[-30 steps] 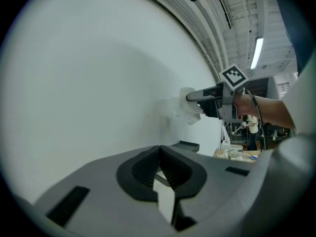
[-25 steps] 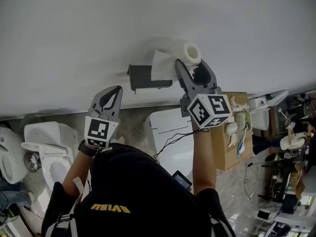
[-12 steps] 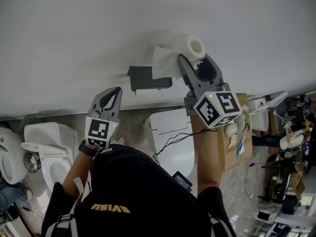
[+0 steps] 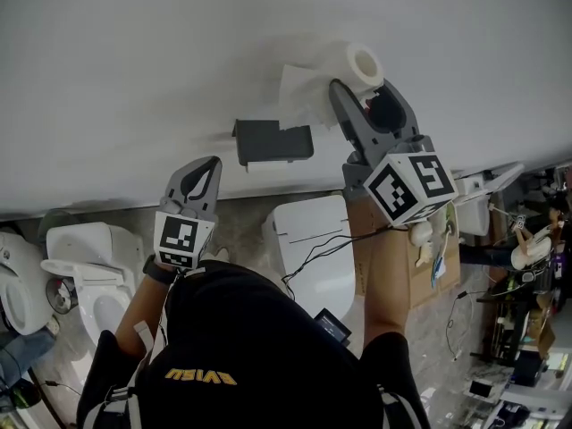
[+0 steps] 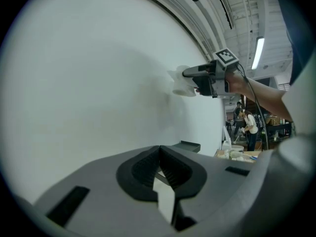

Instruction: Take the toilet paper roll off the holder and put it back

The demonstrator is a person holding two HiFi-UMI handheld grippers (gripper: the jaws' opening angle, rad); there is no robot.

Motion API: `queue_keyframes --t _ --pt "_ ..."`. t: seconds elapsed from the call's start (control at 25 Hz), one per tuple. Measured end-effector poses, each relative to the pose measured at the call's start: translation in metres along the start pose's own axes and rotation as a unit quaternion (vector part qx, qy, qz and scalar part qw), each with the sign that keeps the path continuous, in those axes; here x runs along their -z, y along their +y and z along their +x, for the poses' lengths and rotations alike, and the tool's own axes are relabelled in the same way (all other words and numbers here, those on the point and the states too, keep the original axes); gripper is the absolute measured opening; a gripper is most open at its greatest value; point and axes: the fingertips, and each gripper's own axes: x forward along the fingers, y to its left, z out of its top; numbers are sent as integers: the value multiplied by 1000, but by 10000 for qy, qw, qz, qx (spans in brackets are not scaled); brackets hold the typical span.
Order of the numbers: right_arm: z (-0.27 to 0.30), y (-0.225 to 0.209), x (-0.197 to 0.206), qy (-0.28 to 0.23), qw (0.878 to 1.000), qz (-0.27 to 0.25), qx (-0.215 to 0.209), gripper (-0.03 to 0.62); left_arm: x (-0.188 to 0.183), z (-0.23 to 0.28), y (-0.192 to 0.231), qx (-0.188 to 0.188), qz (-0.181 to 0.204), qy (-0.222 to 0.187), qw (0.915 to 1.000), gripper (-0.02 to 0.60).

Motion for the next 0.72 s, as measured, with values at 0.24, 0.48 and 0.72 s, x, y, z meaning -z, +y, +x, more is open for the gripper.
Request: queue_keyframes --t 0.24,0.48,0.72 --pt "8 3 -12 -51 9998 -79 -156 250 2 8 0 11 -13 19 10000 11" --pt "12 2 -18 -120 9996 33 -235 250 6 9 3 -25 -27 77 10000 11" --pt "16 -1 -24 -136 9996 -26 -257 250 4 13 7 -92 -36 61 9999 11"
